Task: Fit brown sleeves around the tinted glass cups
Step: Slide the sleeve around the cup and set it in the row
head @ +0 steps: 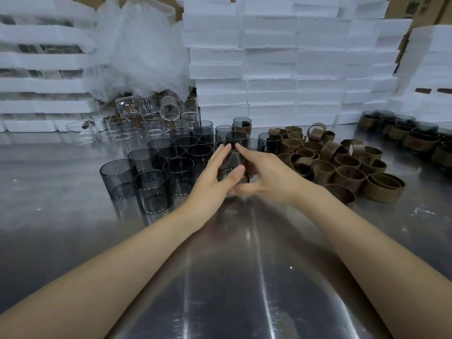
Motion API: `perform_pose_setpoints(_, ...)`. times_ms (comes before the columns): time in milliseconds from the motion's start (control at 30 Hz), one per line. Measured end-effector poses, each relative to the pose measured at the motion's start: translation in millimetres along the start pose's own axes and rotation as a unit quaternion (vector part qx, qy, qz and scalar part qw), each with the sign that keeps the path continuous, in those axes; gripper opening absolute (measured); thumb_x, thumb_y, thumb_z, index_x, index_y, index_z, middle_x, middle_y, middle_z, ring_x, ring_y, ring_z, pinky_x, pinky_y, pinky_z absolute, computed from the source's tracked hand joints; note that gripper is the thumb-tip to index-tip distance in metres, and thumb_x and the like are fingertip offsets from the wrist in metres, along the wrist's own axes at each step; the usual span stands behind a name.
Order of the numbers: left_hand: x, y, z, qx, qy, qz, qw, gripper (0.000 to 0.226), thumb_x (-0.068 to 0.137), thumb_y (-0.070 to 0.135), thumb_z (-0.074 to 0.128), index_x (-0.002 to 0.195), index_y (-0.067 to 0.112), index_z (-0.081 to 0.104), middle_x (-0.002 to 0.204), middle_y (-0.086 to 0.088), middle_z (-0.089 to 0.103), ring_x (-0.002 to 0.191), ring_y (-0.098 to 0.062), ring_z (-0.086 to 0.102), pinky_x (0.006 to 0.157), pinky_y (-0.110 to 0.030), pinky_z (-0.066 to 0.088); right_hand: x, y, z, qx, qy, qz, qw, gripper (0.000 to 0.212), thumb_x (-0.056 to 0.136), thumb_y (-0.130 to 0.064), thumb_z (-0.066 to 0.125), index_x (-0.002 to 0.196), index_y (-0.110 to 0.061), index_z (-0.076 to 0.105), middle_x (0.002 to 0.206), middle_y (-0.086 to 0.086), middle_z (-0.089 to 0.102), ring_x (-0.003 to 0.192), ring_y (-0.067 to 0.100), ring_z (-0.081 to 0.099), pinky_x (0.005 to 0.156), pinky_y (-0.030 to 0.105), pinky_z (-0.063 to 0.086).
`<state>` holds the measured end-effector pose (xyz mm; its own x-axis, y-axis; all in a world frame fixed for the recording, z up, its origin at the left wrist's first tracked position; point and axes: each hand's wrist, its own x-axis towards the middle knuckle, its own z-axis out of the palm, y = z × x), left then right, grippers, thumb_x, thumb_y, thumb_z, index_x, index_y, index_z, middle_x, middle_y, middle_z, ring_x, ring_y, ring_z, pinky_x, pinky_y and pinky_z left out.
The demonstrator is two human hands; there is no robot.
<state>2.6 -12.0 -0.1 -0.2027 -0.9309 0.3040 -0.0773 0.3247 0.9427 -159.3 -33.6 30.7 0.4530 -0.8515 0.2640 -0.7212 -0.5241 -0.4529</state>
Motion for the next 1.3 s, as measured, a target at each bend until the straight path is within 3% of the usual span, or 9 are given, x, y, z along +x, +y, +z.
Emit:
perform_pose_setpoints(167, 1, 3, 1, 0.037, 0.045, 0.030, 0.998, 0.065, 0.083, 0.043, 0.060, 0.144, 0.026, 0.043, 0.156, 0.014, 0.034, 0.138, 0.004, 0.032, 0.115, -0.020, 0.026, -3, 0, -23, -0.207, -0.015, 0.077, 0.975, 0.109, 0.066, -0.073, 0.063, 0.154, -0.026, 0.020, 0.143, 0.008, 0.038, 0.132, 0.027, 0.031, 0.107, 0.044, 0.030)
perform_pose_setpoints(300, 0, 0, -1, 0.025, 0.065, -0.004, 0.998, 0.064, 0.077, 0.047, 0.064, 0.136, 0.024, 0.055, 0.148, 0.016, 0.045, 0.133, 0.001, 0.041, 0.110, -0.031, 0.040, -11, 15, -31, -0.315, -0.005, 0.257, 0.914, 0.078, 0.082, -0.052, 0.068, 0.146, -0.022, 0.035, 0.149, 0.015, 0.027, 0.136, 0.038, 0.023, 0.109, 0.051, 0.024)
perform_pose_setpoints(367, 0, -1, 0, -0.029, 0.057, -0.028, 0.998, 0.053, 0.081, 0.040, 0.065, 0.132, 0.025, 0.059, 0.142, 0.013, 0.050, 0.124, -0.006, 0.052, 0.086, -0.037, 0.058, -11, 20, -30, -0.297, 0.006, 0.288, 0.910, 0.061, 0.088, -0.037, 0.064, 0.141, -0.019, 0.041, 0.145, 0.015, 0.033, 0.132, 0.038, 0.029, 0.108, 0.049, 0.027)
perform_pose_setpoints(500, 1, -4, 3, -0.056, 0.070, -0.023, 0.996, 0.026, 0.100, 0.026, 0.051, 0.125, 0.025, 0.057, 0.119, 0.012, 0.051, 0.110, -0.011, 0.055, 0.070, -0.031, 0.062, -7, 29, -20, -0.336, 0.075, 0.248, 0.905, 0.040, 0.087, -0.017, 0.055, 0.127, -0.017, 0.061, 0.146, 0.010, 0.037, 0.137, 0.033, 0.025, 0.117, 0.048, 0.014)
perform_pose_setpoints(767, 1, -2, 4, -0.106, 0.046, -0.042, 0.992, 0.032, 0.106, 0.015, 0.037, 0.134, 0.017, 0.051, 0.141, 0.001, 0.043, 0.132, -0.019, 0.042, 0.085, -0.037, 0.059, -6, 43, -11, -0.382, 0.131, 0.190, 0.895, 0.020, 0.090, -0.030, 0.059, 0.101, -0.021, 0.074, 0.147, 0.008, 0.039, 0.144, 0.032, 0.014, 0.116, 0.055, -0.009)
perform_pose_setpoints(933, -1, 0, 0, -0.089, 0.035, -0.017, 0.995, 0.033, 0.101, 0.014, 0.050, 0.132, 0.018, 0.058, 0.122, 0.000, 0.059, 0.112, -0.015, 0.058, 0.083, -0.047, 0.059, -1, 25, -13, -0.196, 0.291, 0.058, 0.935, 0.018, 0.090, -0.025, 0.062, 0.089, -0.007, 0.065, 0.125, 0.010, 0.056, 0.124, 0.031, 0.041, 0.109, 0.037, 0.023)
perform_pose_setpoints(1033, 1, -2, -1, -0.103, 0.049, -0.023, 0.993, 0.037, 0.097, 0.016, 0.056, 0.134, 0.018, 0.058, 0.121, 0.009, 0.060, 0.110, -0.005, 0.059, 0.082, -0.047, 0.060, 3, 11, -13, -0.057, 0.299, 0.021, 0.952, 0.011, 0.093, -0.017, 0.060, 0.091, -0.006, 0.058, 0.138, 0.013, 0.044, 0.128, 0.029, 0.033, 0.091, 0.021, 0.022)
perform_pose_setpoints(1167, 2, -3, 0, -0.149, 0.051, -0.044, 0.987, 0.030, 0.099, 0.014, 0.054, 0.128, 0.017, 0.061, 0.119, 0.003, 0.062, 0.116, -0.019, 0.060, 0.076, -0.042, 0.061, 4, 15, -7, -0.072, 0.213, 0.019, 0.974, 0.011, 0.097, -0.017, 0.052, 0.090, -0.014, 0.044, 0.104, 0.004, 0.047, 0.104, 0.030, 0.048, 0.080, 0.036, 0.038)
perform_pose_setpoints(1300, 3, -4, 1, -0.165, 0.033, -0.067, 0.983, 0.032, 0.101, 0.004, 0.047, 0.122, 0.024, 0.061, 0.118, 0.002, 0.064, 0.104, -0.016, 0.067, 0.078, -0.040, 0.060, 3, 13, -7, -0.026, 0.220, 0.000, 0.975, 0.013, 0.098, -0.016, 0.050, 0.089, -0.013, 0.042, 0.122, 0.011, 0.052, 0.122, 0.029, 0.044, 0.090, 0.037, 0.039)
